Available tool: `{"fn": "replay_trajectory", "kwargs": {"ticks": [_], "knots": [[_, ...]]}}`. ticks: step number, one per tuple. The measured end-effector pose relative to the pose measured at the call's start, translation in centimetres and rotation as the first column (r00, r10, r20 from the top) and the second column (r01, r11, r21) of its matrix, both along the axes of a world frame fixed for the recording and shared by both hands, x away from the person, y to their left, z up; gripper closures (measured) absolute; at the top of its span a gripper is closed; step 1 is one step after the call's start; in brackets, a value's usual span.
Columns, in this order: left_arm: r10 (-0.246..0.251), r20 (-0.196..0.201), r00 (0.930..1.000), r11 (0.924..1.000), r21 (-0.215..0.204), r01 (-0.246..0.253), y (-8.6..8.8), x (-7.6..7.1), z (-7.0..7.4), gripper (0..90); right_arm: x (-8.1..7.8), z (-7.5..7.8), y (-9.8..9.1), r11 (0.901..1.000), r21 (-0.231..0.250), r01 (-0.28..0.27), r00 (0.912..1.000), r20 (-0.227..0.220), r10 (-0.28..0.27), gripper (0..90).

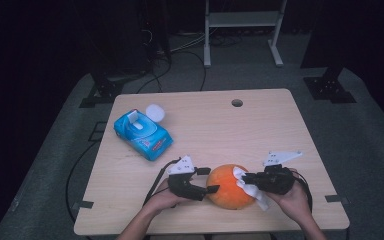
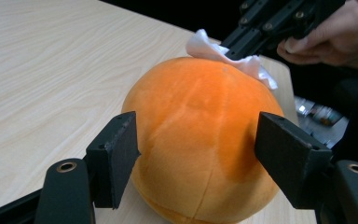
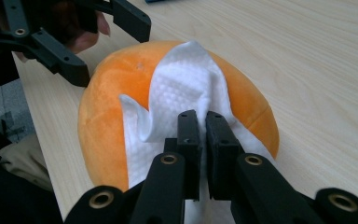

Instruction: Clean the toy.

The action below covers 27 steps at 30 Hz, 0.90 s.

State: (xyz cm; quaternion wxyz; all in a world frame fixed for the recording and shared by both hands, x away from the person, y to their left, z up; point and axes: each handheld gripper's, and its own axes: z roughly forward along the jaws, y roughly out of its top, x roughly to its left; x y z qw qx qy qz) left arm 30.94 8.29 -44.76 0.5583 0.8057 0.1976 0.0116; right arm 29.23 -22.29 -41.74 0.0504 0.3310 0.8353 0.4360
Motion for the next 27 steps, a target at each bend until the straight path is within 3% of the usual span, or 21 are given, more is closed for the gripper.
{"fn": "replay_trajectory", "kwargs": {"ticks": [1, 4, 9, 11, 15, 17, 20, 24, 26, 27], "knots": [[-0.008, -0.012, 0.9999, 1.0, -0.004, 0.007, -0.1, 0.0, -0.2, 30.6, 0.0, 0.0, 0.0, 1.0, 0.001, 0.002, 1.0, -0.001, -0.002, 84.7], [-0.018, 0.005, 0.9998, 0.9998, 0.004, 0.018, -0.3, 0.0, -0.5, 33.8, 0.0, 0.0, 0.3, 0.9999, -0.012, -0.006, 1.0, 0.006, 0.006, 84.6], [-0.004, -0.064, 0.9979, 0.9981, -0.062, 0.0, -0.2, 0.3, -1.1, 36.8, 0.0, 0.0, 0.2, 1.0, -0.007, 0.002, 1.0, 0.005, -0.002, 84.5], [0.007, -0.059, 0.9982, 0.9977, -0.067, -0.011, -0.2, 0.3, -1.3, 36.8, 0.0, -0.1, 0.2, 1.0, -0.008, 0.004, 1.0, 0.006, -0.004, 84.4], [0.002, -0.018, 0.9998, 0.9999, -0.016, -0.002, -0.4, 0.0, -0.8, 34.7, 0.0, -0.1, 0.3, 1.0, -0.007, 0.002, 1.0, 0.006, -0.002, 84.4], [0.011, -0.008, 0.9999, 0.999, 0.044, -0.01, -0.9, -0.2, -0.8, 18.0, 0.0, -0.1, 0.3, 1.0, 0.001, -0.004, 1.0, 0.002, 0.004, 84.3], [-0.018, 0.012, 0.9998, 0.9981, 0.059, 0.018, -1.5, -0.4, -1.1, 17.4, -0.2, -0.1, 0.6, 0.9999, -0.004, -0.011, 0.9999, 0.001, 0.011, 84.1], [-0.019, 0.041, 0.999, 0.9993, 0.034, 0.018, -1.3, -0.4, -0.9, 39.7, -0.1, -0.1, 0.5, 1.0, 0.003, 0.002, 1.0, 0.006, -0.002, 84.1], [-0.017, 0.064, 0.9978, 0.9994, 0.03, 0.015, -1.3, -0.5, -0.7, 45.7, -0.1, 0.1, 0.5, 0.9999, 0.009, 0.009, 0.9998, 0.015, -0.009, 84.2], [-0.023, 0.097, 0.995, 0.9991, 0.038, 0.02, -1.3, -0.5, -0.4, 47.6, -0.1, 0.2, 0.6, 0.9998, 0.01, 0.015, 0.9996, 0.022, -0.015, 84.3]]}}
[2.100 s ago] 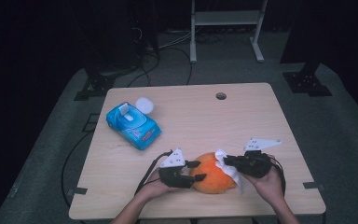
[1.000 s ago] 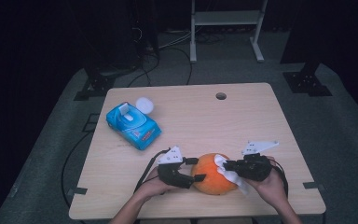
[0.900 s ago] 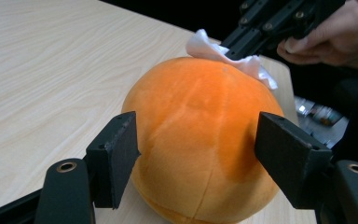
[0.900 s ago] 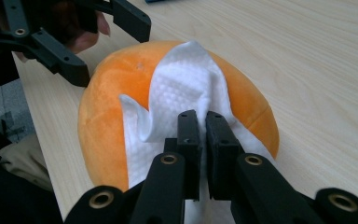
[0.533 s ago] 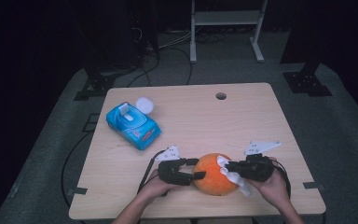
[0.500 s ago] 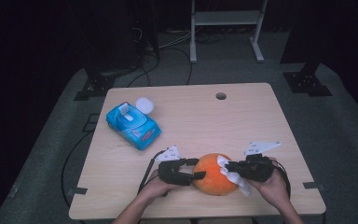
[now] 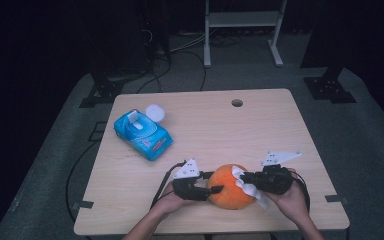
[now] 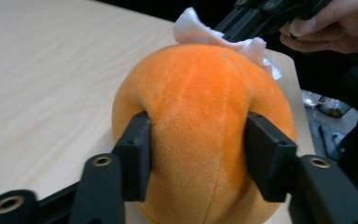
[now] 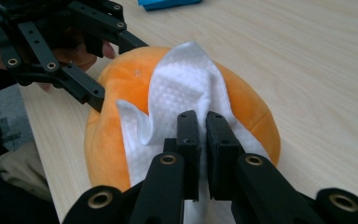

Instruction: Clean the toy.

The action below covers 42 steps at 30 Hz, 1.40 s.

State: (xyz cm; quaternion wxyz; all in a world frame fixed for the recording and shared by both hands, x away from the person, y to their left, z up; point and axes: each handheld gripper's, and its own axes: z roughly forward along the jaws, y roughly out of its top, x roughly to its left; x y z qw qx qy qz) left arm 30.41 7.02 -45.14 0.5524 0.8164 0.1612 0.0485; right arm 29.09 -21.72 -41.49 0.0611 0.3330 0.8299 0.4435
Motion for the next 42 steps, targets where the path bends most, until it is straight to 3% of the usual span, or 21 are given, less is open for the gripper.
{"fn": "replay_trajectory", "kwargs": {"ticks": [2, 5, 6, 7, 10, 12, 14, 16, 19, 23, 24, 26, 28, 31, 34, 36, 37, 39, 40, 42], "knots": [[0.001, 0.062, 0.9981, 1.0, 0.007, -0.001, 0.1, -0.1, 0.7, 48.9, -0.1, 0.3, 0.0, 0.9999, 0.005, 0.011, 0.9998, 0.018, -0.011, 84.5], [-0.002, 0.177, 0.9842, 0.9988, 0.049, -0.007, 0.2, -0.2, 1.8, 49.9, 0.0, 0.6, 0.1, 0.9994, 0.017, 0.031, 0.9987, 0.039, -0.032, 84.7], [-0.015, 0.205, 0.9787, 0.9974, 0.072, 0.0, 0.3, -0.3, 1.9, 49.8, 0.1, 0.6, 0.2, 0.9994, 0.017, 0.029, 0.9991, 0.031, -0.03, 84.7], [-0.022, 0.21, 0.9775, 0.9968, 0.079, 0.005, 0.4, -0.3, 1.8, 49.6, 0.2, 0.6, 0.2, 0.9996, 0.015, 0.026, 0.9994, 0.024, -0.026, 84.7], [-0.051, 0.199, 0.9788, 0.9971, 0.065, 0.039, 0.8, -0.2, 1.2, 49.5, 0.0, 1.1, 0.8, 0.9994, 0.026, 0.023, 0.9985, 0.049, -0.024, 84.8], [-0.063, 0.203, 0.977, 0.9964, 0.068, 0.051, 0.5, -0.4, 1.3, 49.1, -0.5, 1.9, 1.7, 0.9991, 0.042, -0.004, 0.9958, 0.092, 0.001, 84.8], [-0.063, 0.2, 0.9777, 0.9959, 0.076, 0.049, 0.3, -0.5, 1.3, 47.4, -0.7, 2.5, 2.7, 0.9998, 0.015, -0.012, 0.9908, 0.135, 0.01, 84.6], [-0.035, 0.16, 0.9864, 0.9977, 0.064, 0.025, 0.5, -0.3, 1.3, 39.1, -0.2, 2.1, 2.9, 0.9999, 0.002, -0.013, 0.9929, 0.118, 0.013, 84.7], [0.0, 0.053, 0.9986, 1.0, 0.003, 0.0, 1.1, 0.4, 1.0, 27.6, 0.4, 0.8, 2.1, 0.9999, -0.009, 0.012, 0.9988, 0.048, -0.012, 84.8], [0.002, -0.018, 0.9998, 0.9999, 0.017, -0.002, 0.8, 0.7, 0.4, 20.1, 0.2, 0.6, 1.0, 0.9995, -0.013, 0.029, 0.9991, 0.029, -0.029, 84.8], [-0.002, -0.014, 0.9999, 0.9995, 0.031, 0.003, 0.6, 0.6, 0.3, 21.4, 0.2, 0.6, 0.9, 0.9995, -0.011, 0.029, 0.9992, 0.027, -0.028, 84.8], [-0.011, 0.022, 0.9997, 0.9988, 0.047, 0.01, 0.5, 0.2, 0.3, 33.4, 0.1, 0.6, 1.0, 0.9995, -0.016, 0.026, 0.9994, 0.023, -0.026, 84.8], [-0.021, 0.06, 0.998, 0.998, 0.06, 0.018, 0.6, 0.1, 0.7, 40.7, -0.4, 1.5, 1.4, 0.9993, -0.017, 0.034, 0.997, 0.07, -0.033, 84.8], [-0.042, 0.122, 0.9916, 0.9972, 0.066, 0.034, 0.0, -0.5, 1.1, 42.4, -1.6, 3.1, 2.5, 0.9996, 0.021, -0.021, 0.9903, 0.138, 0.018, 84.7], [-0.074, 0.179, 0.981, 0.9928, 0.106, 0.055, -0.8, -1.3, 1.4, 42.4, -2.4, 3.6, 3.9, 0.9984, -0.004, -0.057, 0.983, 0.175, 0.057, 83.6], [-0.076, 0.178, 0.981, 0.9921, 0.112, 0.057, -0.8, -1.3, 1.3, 42.5, -2.3, 3.3, 4.2, 0.9976, -0.029, -0.062, 0.9822, 0.176, 0.066, 84.3], [-0.074, 0.165, 0.9835, 0.9931, 0.103, 0.057, -0.7, -1.2, 1.2, 42.4, -2.1, 3.0, 4.0, 0.9978, -0.017, -0.064, 0.9847, 0.161, 0.066, 84.6], [-0.061, 0.129, 0.9898, 0.9951, 0.085, 0.05, -0.4, -0.8, 0.9, 39.9, -1.7, 2.5, 3.2, 0.9985, -0.004, -0.054, 0.9888, 0.139, 0.054, 84.8], [-0.047, 0.091, 0.9947, 0.9975, 0.057, 0.042, -0.2, -0.4, 0.6, 36.1, -1.5, 2.3, 2.9, 0.9991, -0.011, -0.042, 0.9901, 0.134, 0.043, 84.8], [-0.036, 0.059, 0.9976, 0.9988, 0.036, 0.033, 0.0, -0.1, 0.3, 33.3, -1.2, 1.9, 2.2, 0.9997, -0.011, -0.02, 0.9926, 0.12, 0.021, 84.8]]}}
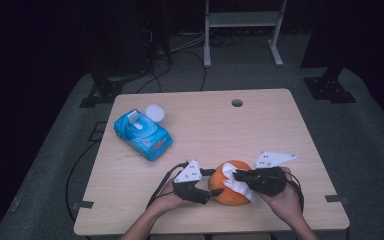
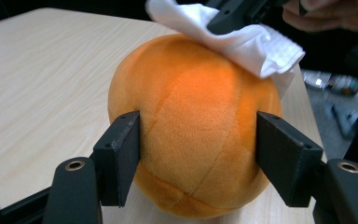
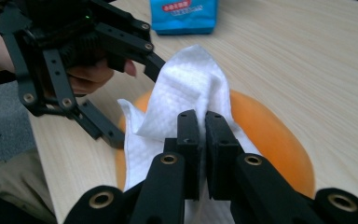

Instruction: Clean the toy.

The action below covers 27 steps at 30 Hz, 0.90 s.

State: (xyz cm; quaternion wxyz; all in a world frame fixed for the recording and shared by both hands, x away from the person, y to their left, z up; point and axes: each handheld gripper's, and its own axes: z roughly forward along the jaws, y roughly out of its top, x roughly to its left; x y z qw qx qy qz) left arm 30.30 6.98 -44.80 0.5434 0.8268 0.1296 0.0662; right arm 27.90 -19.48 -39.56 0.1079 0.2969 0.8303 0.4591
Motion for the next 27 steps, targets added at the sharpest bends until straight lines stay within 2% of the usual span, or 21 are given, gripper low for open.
{"fn": "replay_trajectory", "kwargs": {"ticks": [2, 5, 7, 8, 10, 12, 14, 17, 19, 20, 23, 25, 27], "knots": [[0.004, 0.012, 0.9999, 1.0, -0.002, -0.004, -0.1, -0.1, 0.1, 37.9, 0.2, -0.1, -0.4, 0.9999, 0.008, 0.012, 0.9998, -0.016, -0.012, 84.8], [0.013, 0.038, 0.9992, 0.9999, 0.001, -0.013, -0.4, -0.4, 0.5, 41.7, -0.3, 0.7, -0.1, 0.9999, 0.007, 0.011, 0.9997, 0.023, -0.011, 84.7], [0.018, 0.051, 0.9985, 0.9998, 0.0, -0.018, -0.7, -0.7, 0.9, 42.1, -1.0, 1.5, 0.7, 0.9984, 0.046, -0.032, 0.9989, 0.036, 0.031, 84.7], [0.018, 0.067, 0.9976, 0.9998, 0.004, -0.018, -0.9, -0.9, 1.1, 42.1, -1.3, 1.7, 1.1, 0.9974, 0.051, -0.052, 0.9978, 0.043, 0.05, 84.7], [0.013, 0.088, 0.996, 0.9999, 0.001, -0.013, -1.2, -1.3, 1.5, 42.9, -1.9, 2.0, 2.3, 0.9961, 0.028, -0.084, 0.9946, 0.064, 0.082, 84.6], [0.01, 0.116, 0.9932, 0.9997, 0.021, -0.012, -1.4, -1.5, 1.7, 43.6, -2.0, 1.7, 2.9, 0.9965, -0.01, -0.083, 0.9937, 0.075, 0.084, 84.7], [0.014, 0.101, 0.9948, 0.9998, 0.009, -0.015, -1.2, -1.4, 1.6, 44.2, -1.5, 1.4, 2.3, 0.9979, 0.013, -0.064, 0.9966, 0.054, 0.063, 84.7], [0.017, 0.077, 0.9969, 0.9998, 0.006, -0.017, -0.8, -1.0, 1.4, 44.3, -0.6, 1.3, 0.4, 0.9998, 0.018, 0.003, 0.9988, 0.048, -0.004, 84.6], [0.016, 0.052, 0.9985, 0.9999, 0.002, -0.016, -0.8, -0.8, 1.2, 43.3, 0.1, 0.7, -0.7, 0.9992, 0.033, 0.024, 0.9997, 0.003, -0.024, 84.7], [0.017, 0.042, 0.999, 0.9998, 0.003, -0.017, -0.7, -0.7, 1.1, 39.8, 0.4, 0.4, -1.0, 0.9991, 0.035, 0.026, 0.9995, -0.016, -0.026, 84.7], [0.03, -0.023, 0.9993, 0.9987, -0.041, -0.03, -0.5, -0.3, 1.3, 29.1, 0.5, -0.1, -1.2, 0.9997, 0.013, 0.022, 0.9991, -0.037, -0.021, 84.7], [0.04, -0.051, 0.9979, 0.9984, -0.037, -0.042, -0.4, -0.1, 1.2, 22.6, 0.3, 0.0, -0.9, 1.0, 0.007, 0.0, 0.9987, -0.051, 0.001, 84.7], [0.015, -0.078, 0.9968, 0.9996, -0.021, -0.017, -0.5, -0.1, 0.8, 23.6, 0.1, 0.0, -0.1, 0.9991, -0.019, -0.038, 0.9965, -0.075, 0.037, 84.7]]}}
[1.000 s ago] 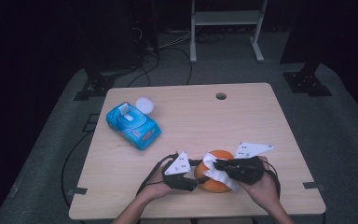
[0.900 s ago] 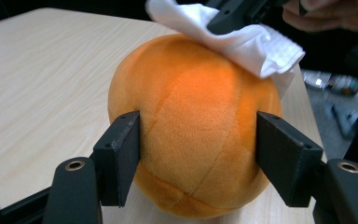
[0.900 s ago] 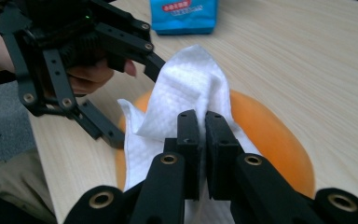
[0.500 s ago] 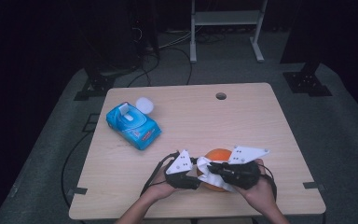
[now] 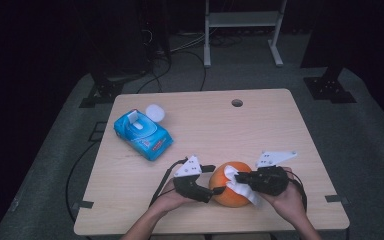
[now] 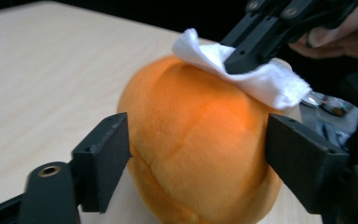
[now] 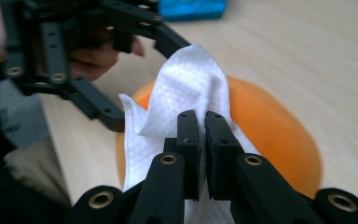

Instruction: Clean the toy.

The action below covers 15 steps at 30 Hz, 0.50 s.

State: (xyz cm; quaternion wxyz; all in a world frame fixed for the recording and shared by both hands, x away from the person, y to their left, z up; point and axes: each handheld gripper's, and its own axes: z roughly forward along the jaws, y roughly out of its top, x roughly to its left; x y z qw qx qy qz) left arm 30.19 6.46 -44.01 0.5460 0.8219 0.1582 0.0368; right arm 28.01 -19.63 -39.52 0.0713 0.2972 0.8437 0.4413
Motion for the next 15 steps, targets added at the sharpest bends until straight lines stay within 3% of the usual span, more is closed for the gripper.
{"fn": "replay_trajectory", "kwargs": {"ticks": [3, 5, 8, 10, 12, 15], "knots": [[-0.021, 0.041, 0.9989, 0.9995, 0.024, 0.02, -0.1, -0.6, -0.3, 37.1, -0.2, 0.2, 0.7, 0.9985, -0.045, -0.032, 0.9994, -0.012, 0.032, 84.6], [-0.03, 0.086, 0.9959, 0.9987, 0.045, 0.026, -0.1, -0.8, 0.1, 41.2, -0.5, 0.6, 0.9, 0.9989, -0.038, -0.027, 0.9996, -0.006, 0.027, 84.6], [-0.054, 0.127, 0.9905, 0.9977, 0.048, 0.048, -0.6, -1.3, 0.4, 42.2, -1.5, 1.6, 1.9, 0.9992, -0.01, -0.039, 0.9976, 0.057, 0.039, 84.1], [-0.077, 0.165, 0.9833, 0.9956, 0.064, 0.067, -1.1, -1.8, 0.5, 42.1, -1.8, 1.8, 2.6, 0.999, -0.005, -0.045, 0.9945, 0.095, 0.045, 81.8], [-0.08, 0.179, 0.9805, 0.9946, 0.08, 0.066, -1.2, -2.0, 0.6, 42.0, -1.8, 1.6, 3.0, 0.9985, -0.031, -0.045, 0.992, 0.117, 0.049, 84.2], [-0.072, 0.17, 0.9829, 0.9957, 0.069, 0.061, -1.0, -1.8, 0.5, 42.5, -1.2, 1.2, 1.9, 0.9997, -0.005, -0.025, 0.9958, 0.088, 0.025, 84.8]]}}
